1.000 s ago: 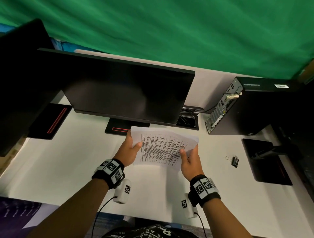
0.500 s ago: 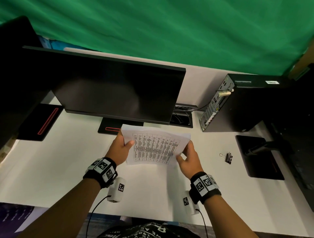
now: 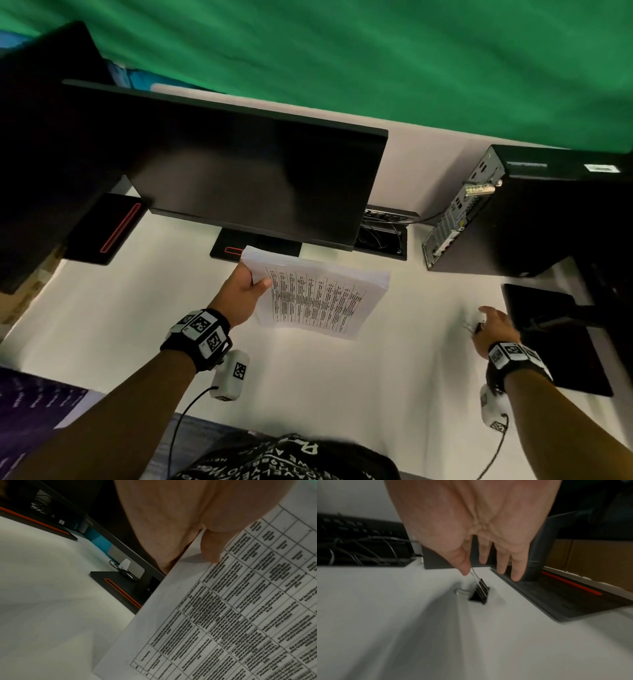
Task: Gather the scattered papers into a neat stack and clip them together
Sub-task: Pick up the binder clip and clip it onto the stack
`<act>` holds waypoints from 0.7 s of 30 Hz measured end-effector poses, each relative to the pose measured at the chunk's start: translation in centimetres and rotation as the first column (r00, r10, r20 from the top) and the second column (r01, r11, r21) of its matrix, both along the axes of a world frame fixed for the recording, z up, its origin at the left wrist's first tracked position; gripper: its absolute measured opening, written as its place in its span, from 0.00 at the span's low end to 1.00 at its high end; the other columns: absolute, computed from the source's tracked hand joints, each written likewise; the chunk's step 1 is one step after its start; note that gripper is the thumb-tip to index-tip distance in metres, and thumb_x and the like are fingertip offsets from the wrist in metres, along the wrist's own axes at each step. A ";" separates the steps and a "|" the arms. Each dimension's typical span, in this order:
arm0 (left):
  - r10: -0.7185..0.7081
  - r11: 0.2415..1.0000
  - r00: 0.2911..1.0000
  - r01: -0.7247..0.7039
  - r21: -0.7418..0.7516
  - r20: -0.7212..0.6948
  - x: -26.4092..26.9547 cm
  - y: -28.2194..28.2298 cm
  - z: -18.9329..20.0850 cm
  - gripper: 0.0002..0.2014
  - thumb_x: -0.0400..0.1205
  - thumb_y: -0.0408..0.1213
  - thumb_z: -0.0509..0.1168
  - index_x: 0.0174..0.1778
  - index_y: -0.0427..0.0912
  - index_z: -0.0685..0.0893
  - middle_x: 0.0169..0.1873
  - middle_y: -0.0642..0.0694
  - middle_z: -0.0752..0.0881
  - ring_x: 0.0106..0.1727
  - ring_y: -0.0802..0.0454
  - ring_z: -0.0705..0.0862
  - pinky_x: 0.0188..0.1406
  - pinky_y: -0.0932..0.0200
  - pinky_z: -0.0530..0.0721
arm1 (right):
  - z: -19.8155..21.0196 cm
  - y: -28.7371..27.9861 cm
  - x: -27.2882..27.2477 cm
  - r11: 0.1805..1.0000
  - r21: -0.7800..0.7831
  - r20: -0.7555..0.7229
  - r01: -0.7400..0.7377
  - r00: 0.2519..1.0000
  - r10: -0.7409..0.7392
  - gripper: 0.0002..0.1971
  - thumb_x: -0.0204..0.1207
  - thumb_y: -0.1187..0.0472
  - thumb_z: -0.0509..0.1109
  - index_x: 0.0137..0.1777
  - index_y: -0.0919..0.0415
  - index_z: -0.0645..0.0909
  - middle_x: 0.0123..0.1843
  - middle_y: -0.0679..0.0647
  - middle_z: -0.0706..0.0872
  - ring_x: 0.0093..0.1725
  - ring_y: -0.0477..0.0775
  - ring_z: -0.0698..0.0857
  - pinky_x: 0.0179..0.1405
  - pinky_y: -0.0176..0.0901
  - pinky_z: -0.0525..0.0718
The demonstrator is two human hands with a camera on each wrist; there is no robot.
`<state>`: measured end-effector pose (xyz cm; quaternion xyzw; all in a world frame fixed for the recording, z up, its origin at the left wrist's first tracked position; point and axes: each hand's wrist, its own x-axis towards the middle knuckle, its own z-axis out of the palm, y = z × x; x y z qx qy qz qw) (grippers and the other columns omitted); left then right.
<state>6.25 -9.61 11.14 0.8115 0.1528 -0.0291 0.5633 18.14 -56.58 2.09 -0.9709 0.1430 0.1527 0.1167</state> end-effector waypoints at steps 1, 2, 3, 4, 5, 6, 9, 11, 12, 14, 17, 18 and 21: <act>-0.001 1.000 1.000 0.001 0.003 0.006 0.1 0.1 -0.1 0.16 0.85 0.28 0.60 0.65 0.51 0.76 0.60 0.49 0.85 0.66 0.51 0.81 0.68 0.51 0.78 | -0.5 -0.4 -0.2 0.999 -0.006 -0.026 -0.037 0.999 0.037 0.28 0.75 0.70 0.64 0.77 0.58 0.73 0.78 0.64 0.74 0.73 0.71 0.76 0.75 0.56 0.75; 0.000 1.000 1.000 0.000 0.002 0.008 0.1 0.2 -0.2 0.16 0.85 0.28 0.60 0.65 0.51 0.77 0.60 0.49 0.85 0.66 0.51 0.81 0.68 0.51 0.78 | -1.0 -0.6 -0.4 0.998 -0.004 -0.036 -0.062 0.997 0.062 0.26 0.75 0.71 0.63 0.74 0.61 0.75 0.74 0.67 0.77 0.71 0.70 0.78 0.72 0.54 0.76; -0.002 1.000 1.000 0.002 0.001 0.004 0.1 0.3 -0.3 0.16 0.85 0.28 0.61 0.65 0.50 0.77 0.60 0.49 0.85 0.66 0.51 0.81 0.69 0.49 0.78 | -1.4 -0.5 -0.7 0.997 -0.004 -0.028 -0.073 0.997 0.073 0.22 0.75 0.72 0.63 0.70 0.63 0.78 0.70 0.69 0.80 0.68 0.70 0.80 0.69 0.53 0.78; -0.006 1.000 1.000 0.006 -0.002 0.005 0.2 0.5 -0.3 0.16 0.85 0.28 0.61 0.66 0.48 0.78 0.61 0.48 0.86 0.67 0.51 0.82 0.70 0.47 0.78 | -1.5 -0.3 -1.0 0.997 -0.011 0.002 -0.079 0.997 0.079 0.18 0.76 0.71 0.64 0.66 0.65 0.81 0.65 0.70 0.82 0.64 0.71 0.82 0.65 0.54 0.79; -0.010 1.000 1.000 0.010 -0.005 0.008 0.2 0.5 -0.4 0.16 0.85 0.29 0.61 0.67 0.46 0.78 0.61 0.48 0.86 0.67 0.51 0.82 0.71 0.45 0.78 | -1.7 -0.1 -1.2 0.997 -0.022 0.032 -0.079 0.996 0.080 0.14 0.77 0.69 0.66 0.62 0.67 0.82 0.61 0.71 0.83 0.60 0.72 0.83 0.60 0.54 0.81; -0.013 1.000 1.000 0.013 -0.008 0.012 0.3 0.6 -0.5 0.16 0.85 0.29 0.61 0.68 0.45 0.77 0.61 0.49 0.86 0.67 0.52 0.82 0.71 0.44 0.78 | -1.8 0.2 -1.4 0.996 -0.033 0.047 -0.078 0.996 0.079 0.12 0.78 0.68 0.67 0.60 0.68 0.82 0.58 0.72 0.84 0.58 0.72 0.84 0.57 0.54 0.81; -0.010 1.000 1.000 0.010 -0.011 0.005 0.5 0.7 -0.5 0.17 0.85 0.29 0.61 0.69 0.45 0.77 0.61 0.50 0.86 0.66 0.53 0.82 0.71 0.44 0.78 | -1.9 1.3 -2.1 0.997 0.001 0.054 -0.071 0.996 0.071 0.09 0.79 0.66 0.69 0.56 0.68 0.84 0.55 0.71 0.84 0.54 0.72 0.84 0.52 0.52 0.81; -0.008 1.000 1.000 0.008 -0.016 -0.004 0.4 0.7 -0.4 0.17 0.85 0.29 0.61 0.69 0.46 0.77 0.61 0.51 0.86 0.67 0.53 0.82 0.70 0.44 0.78 | -1.6 2.4 -2.2 0.996 0.081 0.080 -0.034 0.996 0.027 0.07 0.78 0.63 0.73 0.50 0.67 0.86 0.56 0.70 0.84 0.55 0.71 0.84 0.55 0.51 0.81; -0.009 1.000 1.000 0.009 -0.019 -0.006 0.4 0.7 -0.3 0.17 0.85 0.29 0.61 0.70 0.46 0.77 0.62 0.51 0.86 0.67 0.53 0.82 0.70 0.44 0.79 | -1.1 3.1 -2.1 0.991 0.131 0.101 -0.016 0.995 0.003 0.08 0.77 0.61 0.75 0.48 0.67 0.86 0.57 0.70 0.85 0.56 0.70 0.84 0.57 0.51 0.80; -0.012 1.000 1.000 0.012 -0.025 -0.008 0.4 0.7 -0.1 0.18 0.84 0.29 0.61 0.70 0.47 0.76 0.62 0.51 0.85 0.67 0.54 0.82 0.70 0.45 0.79 | 0.7 4.8 -1.6 0.967 0.249 0.144 0.052 0.986 -0.090 0.10 0.79 0.57 0.74 0.47 0.66 0.85 0.57 0.69 0.88 0.57 0.70 0.85 0.57 0.51 0.80; -0.009 1.000 1.000 0.009 -0.019 -0.009 0.4 0.6 -0.1 0.19 0.84 0.30 0.62 0.71 0.47 0.75 0.62 0.52 0.85 0.67 0.53 0.81 0.71 0.45 0.78 | 6.5 8.0 -0.9 0.893 0.442 0.248 0.079 0.947 -0.206 0.10 0.79 0.56 0.73 0.49 0.64 0.82 0.55 0.65 0.89 0.56 0.67 0.86 0.58 0.52 0.80; -0.006 1.000 1.000 0.006 -0.018 -0.010 0.4 0.5 0.0 0.18 0.84 0.30 0.62 0.71 0.47 0.75 0.62 0.51 0.85 0.67 0.53 0.81 0.71 0.45 0.78 | 9.1 9.2 -0.8 0.854 0.519 0.298 0.047 0.926 -0.231 0.09 0.78 0.57 0.74 0.50 0.63 0.83 0.54 0.62 0.90 0.54 0.65 0.87 0.58 0.53 0.82; 0.005 1.000 1.000 -0.006 -0.023 -0.028 0.4 0.4 0.0 0.18 0.85 0.30 0.61 0.71 0.45 0.75 0.63 0.50 0.84 0.67 0.51 0.81 0.68 0.52 0.79 | 16.9 13.4 -1.6 0.619 0.764 0.418 -0.183 0.871 -0.257 0.18 0.74 0.66 0.78 0.63 0.59 0.81 0.54 0.55 0.88 0.52 0.51 0.89 0.56 0.44 0.87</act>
